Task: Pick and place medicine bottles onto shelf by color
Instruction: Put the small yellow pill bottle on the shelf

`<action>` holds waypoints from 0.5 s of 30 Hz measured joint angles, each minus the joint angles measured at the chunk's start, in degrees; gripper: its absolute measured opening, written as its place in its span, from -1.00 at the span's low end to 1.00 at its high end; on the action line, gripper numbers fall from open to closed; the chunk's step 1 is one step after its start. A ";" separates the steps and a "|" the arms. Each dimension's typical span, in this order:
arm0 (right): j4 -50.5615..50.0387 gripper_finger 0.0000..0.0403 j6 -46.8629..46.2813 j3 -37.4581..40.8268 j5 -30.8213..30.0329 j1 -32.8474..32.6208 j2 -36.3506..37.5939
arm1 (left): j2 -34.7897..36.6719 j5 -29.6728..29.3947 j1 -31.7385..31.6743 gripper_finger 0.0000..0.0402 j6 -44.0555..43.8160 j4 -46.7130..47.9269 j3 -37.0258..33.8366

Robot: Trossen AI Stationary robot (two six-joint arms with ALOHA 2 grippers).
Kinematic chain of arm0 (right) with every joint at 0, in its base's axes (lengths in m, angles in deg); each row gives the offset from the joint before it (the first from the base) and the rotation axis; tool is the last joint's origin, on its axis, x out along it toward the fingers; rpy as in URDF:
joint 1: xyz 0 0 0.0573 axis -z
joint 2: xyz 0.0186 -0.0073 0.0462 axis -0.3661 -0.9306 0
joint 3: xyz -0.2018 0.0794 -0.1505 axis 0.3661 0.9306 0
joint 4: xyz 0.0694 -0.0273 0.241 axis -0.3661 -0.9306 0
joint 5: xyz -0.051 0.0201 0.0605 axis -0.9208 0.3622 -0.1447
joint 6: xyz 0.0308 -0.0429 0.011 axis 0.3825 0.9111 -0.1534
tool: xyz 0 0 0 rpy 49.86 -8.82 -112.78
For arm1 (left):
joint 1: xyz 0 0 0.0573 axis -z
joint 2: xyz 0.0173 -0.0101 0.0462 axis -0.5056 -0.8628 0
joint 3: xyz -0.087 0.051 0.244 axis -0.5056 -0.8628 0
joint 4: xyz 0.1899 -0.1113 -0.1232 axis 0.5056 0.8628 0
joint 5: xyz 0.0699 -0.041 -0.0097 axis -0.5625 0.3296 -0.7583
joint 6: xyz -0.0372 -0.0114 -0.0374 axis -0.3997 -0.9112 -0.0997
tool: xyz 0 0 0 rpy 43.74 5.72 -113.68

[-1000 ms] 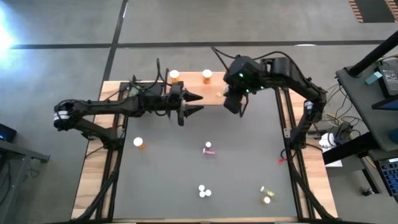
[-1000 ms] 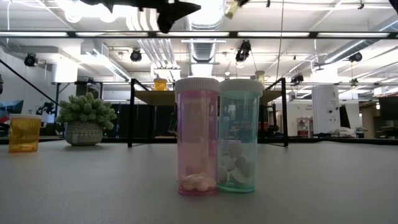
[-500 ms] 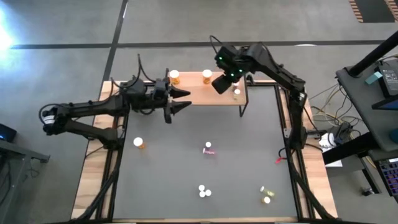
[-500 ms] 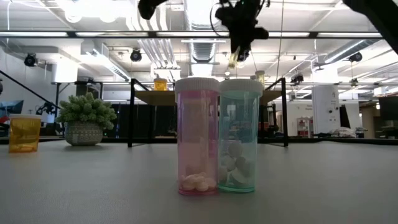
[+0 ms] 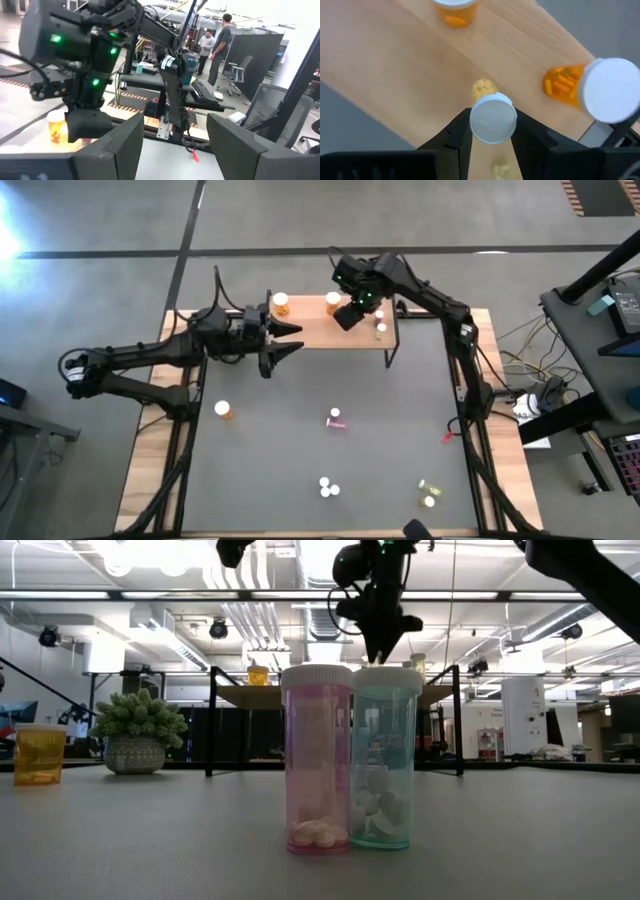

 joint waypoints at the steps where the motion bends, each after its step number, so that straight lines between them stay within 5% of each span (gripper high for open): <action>1: 0.27 -0.46 0.02 0.00 -0.07 0.09 -0.25 | 0.00 -0.02 0.00 0.00 0.01 0.07 0.01; 15: 2.69 -0.46 -1.27 0.00 -0.11 1.90 -2.15 | 0.00 0.03 0.00 0.00 0.05 1.12 -0.11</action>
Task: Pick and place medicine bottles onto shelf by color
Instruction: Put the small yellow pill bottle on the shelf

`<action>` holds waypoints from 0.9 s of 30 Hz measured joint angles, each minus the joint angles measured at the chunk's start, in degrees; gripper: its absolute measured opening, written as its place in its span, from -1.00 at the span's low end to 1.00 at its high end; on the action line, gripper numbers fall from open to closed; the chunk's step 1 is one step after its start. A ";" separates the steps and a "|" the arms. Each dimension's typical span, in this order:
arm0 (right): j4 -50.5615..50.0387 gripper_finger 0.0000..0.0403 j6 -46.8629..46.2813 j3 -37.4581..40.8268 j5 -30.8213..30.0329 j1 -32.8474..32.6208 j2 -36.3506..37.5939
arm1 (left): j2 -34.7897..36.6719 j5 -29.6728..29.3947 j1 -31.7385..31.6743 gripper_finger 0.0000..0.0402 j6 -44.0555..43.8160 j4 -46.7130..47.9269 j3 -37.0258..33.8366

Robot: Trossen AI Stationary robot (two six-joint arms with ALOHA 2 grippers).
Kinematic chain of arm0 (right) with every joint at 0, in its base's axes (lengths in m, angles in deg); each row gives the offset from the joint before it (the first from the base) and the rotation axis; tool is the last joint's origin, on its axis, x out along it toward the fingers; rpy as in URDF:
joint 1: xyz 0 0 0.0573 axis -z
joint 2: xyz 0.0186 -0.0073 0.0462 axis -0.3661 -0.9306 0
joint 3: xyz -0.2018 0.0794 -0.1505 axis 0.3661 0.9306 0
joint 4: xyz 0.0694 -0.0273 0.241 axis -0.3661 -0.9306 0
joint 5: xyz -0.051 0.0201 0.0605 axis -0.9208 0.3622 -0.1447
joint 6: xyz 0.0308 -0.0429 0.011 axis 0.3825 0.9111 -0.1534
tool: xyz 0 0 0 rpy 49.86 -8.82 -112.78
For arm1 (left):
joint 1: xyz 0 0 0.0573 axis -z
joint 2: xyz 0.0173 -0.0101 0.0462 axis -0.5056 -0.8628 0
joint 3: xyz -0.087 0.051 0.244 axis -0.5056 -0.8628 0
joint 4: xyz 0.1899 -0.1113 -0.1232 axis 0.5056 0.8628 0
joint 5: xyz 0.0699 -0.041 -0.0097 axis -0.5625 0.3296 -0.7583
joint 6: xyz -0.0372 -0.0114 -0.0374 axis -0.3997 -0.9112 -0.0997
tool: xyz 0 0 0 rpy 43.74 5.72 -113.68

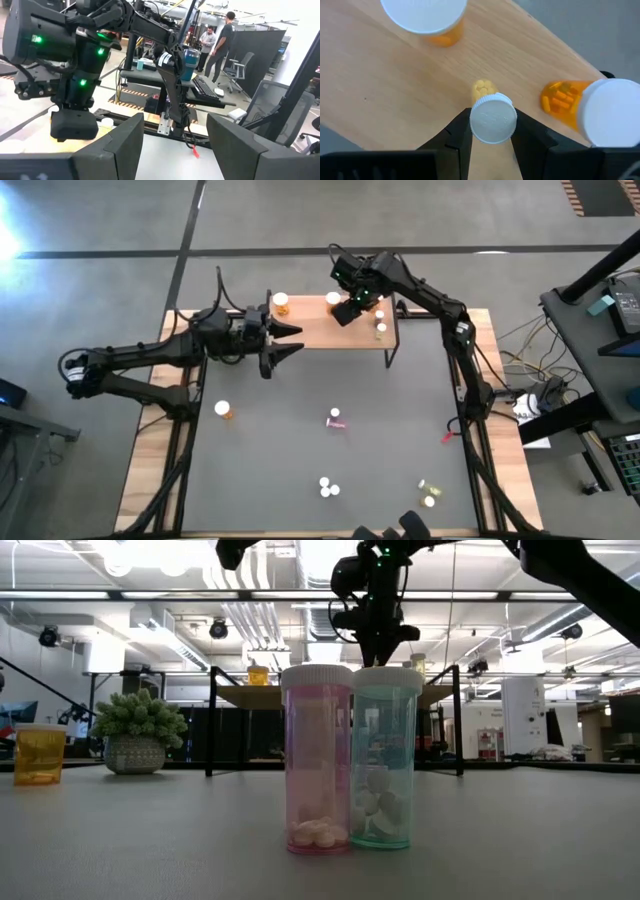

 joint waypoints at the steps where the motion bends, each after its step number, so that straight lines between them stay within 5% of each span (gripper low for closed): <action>1: 0.07 -0.46 0.02 0.00 0.00 0.00 -0.20 | 0.00 0.00 0.00 0.00 0.00 0.00 -0.02; 27: 3.00 -0.43 0.22 -0.04 0.03 1.36 -1.61 | 0.00 0.02 0.00 0.00 0.35 -0.13 -0.04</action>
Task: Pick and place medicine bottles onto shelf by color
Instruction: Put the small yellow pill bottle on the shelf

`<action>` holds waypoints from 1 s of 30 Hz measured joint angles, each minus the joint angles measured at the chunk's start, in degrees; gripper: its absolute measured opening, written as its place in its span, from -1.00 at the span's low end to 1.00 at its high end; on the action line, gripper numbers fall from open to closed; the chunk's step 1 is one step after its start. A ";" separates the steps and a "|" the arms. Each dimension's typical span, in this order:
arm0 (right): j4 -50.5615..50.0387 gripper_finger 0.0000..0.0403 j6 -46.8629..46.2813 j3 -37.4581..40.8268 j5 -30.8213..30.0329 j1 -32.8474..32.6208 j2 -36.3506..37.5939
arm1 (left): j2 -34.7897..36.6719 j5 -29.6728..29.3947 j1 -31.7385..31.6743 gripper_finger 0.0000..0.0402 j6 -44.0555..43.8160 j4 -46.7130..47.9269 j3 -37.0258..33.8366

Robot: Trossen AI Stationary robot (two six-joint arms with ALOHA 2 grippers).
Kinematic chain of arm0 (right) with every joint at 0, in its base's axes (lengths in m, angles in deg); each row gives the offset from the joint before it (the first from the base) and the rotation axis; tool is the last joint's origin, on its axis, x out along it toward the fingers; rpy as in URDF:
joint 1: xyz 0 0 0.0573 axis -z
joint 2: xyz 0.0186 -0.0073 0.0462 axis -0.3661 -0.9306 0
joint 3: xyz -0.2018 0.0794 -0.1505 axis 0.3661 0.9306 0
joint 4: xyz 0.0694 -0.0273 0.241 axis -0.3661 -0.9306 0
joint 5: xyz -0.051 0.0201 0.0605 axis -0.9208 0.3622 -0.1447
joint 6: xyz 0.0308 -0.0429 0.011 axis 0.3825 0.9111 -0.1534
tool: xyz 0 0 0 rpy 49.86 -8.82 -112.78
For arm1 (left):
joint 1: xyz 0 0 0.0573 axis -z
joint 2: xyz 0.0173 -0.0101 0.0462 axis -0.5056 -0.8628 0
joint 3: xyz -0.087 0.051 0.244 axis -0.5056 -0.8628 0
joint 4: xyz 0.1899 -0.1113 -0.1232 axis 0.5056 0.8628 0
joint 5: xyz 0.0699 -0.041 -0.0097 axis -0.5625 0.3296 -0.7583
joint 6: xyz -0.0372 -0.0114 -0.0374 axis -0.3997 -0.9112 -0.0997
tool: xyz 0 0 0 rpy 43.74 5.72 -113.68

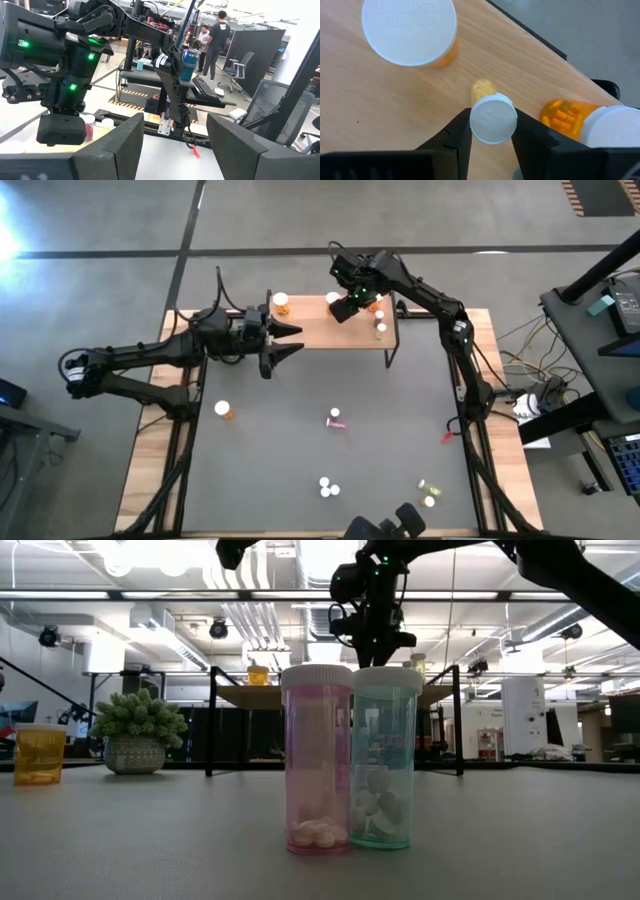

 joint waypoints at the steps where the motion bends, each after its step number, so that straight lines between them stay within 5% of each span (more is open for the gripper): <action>1: -0.04 -0.42 0.07 0.00 0.02 0.00 -0.02 | 0.00 0.02 0.00 0.00 0.00 0.00 0.00; 30: 1.75 -0.06 3.47 0.02 0.53 -0.04 2.39 | 0.00 0.02 0.01 0.00 -0.15 0.09 -0.02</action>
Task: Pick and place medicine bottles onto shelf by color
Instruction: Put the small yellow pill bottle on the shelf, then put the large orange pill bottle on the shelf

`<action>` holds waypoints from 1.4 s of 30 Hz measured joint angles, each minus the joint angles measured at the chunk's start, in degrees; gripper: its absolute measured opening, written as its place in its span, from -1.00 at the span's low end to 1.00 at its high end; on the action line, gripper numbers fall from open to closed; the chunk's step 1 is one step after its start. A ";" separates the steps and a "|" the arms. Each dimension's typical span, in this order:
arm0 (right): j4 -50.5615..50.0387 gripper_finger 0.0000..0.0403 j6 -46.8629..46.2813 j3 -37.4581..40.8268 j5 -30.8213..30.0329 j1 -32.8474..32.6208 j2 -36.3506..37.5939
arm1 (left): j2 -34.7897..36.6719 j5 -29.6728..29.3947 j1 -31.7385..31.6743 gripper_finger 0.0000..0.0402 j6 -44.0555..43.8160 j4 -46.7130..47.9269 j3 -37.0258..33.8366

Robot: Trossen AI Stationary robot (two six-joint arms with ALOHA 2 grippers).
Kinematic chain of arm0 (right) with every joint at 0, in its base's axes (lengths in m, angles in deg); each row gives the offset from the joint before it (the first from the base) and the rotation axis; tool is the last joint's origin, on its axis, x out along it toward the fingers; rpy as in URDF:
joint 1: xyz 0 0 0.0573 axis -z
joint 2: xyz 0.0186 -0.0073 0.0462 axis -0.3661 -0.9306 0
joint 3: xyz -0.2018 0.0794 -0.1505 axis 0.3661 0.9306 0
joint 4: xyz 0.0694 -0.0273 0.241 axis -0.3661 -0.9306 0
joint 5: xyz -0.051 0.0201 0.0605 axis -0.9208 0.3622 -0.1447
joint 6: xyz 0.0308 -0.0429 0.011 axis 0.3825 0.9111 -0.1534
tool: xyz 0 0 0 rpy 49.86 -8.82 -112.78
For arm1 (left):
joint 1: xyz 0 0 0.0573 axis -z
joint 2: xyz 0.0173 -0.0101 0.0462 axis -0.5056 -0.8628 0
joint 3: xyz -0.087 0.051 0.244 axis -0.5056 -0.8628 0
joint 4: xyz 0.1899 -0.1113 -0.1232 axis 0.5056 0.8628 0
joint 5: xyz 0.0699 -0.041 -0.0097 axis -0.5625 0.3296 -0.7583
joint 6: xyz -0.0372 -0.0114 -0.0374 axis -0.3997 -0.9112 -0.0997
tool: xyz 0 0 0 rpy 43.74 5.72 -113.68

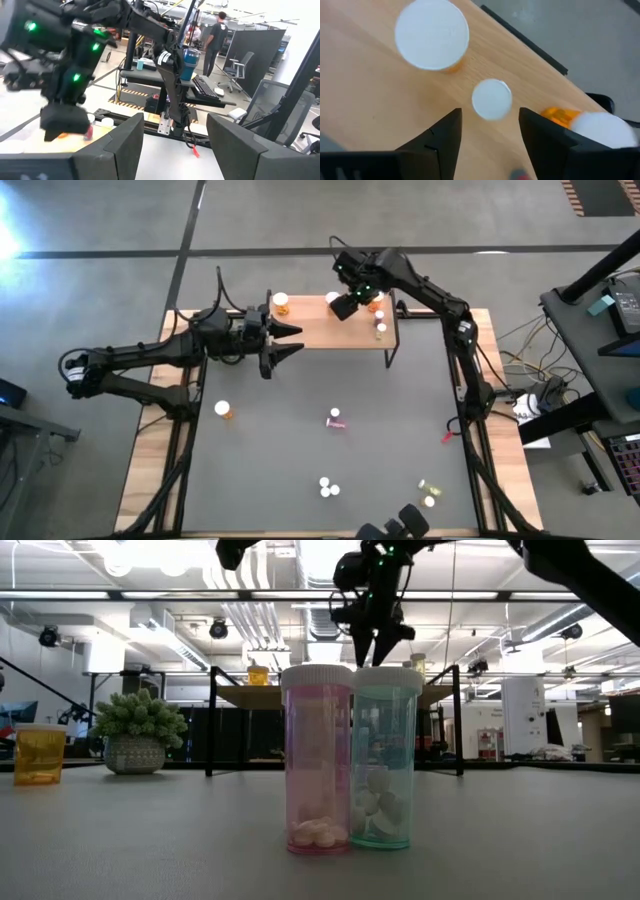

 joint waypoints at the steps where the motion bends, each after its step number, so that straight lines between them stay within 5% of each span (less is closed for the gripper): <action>1: -0.46 -0.05 0.00 0.00 0.00 0.00 0.66 | 0.00 0.00 -0.01 0.00 0.00 0.00 0.00; 13: -4.52 -0.01 -3.15 0.04 0.02 -7.29 15.08 | -0.91 0.10 0.03 0.00 -0.61 -0.17 -0.14; 25: -8.74 -0.02 -6.48 0.17 -1.92 -30.51 21.12 | -7.91 7.58 3.57 0.00 -25.68 1.99 -1.44; 31: -8.73 -0.02 -5.27 0.20 -2.11 -38.32 21.19 | -7.57 11.08 10.53 0.00 -39.12 28.55 -1.97; 35: -8.72 -0.01 -2.71 0.24 -2.09 -41.50 21.24 | -5.94 3.94 17.05 0.00 -49.46 48.71 -1.73; 42: -8.72 -0.01 1.38 0.24 -2.11 -42.66 21.25 | -4.07 -6.43 23.74 0.00 -63.52 66.01 -1.90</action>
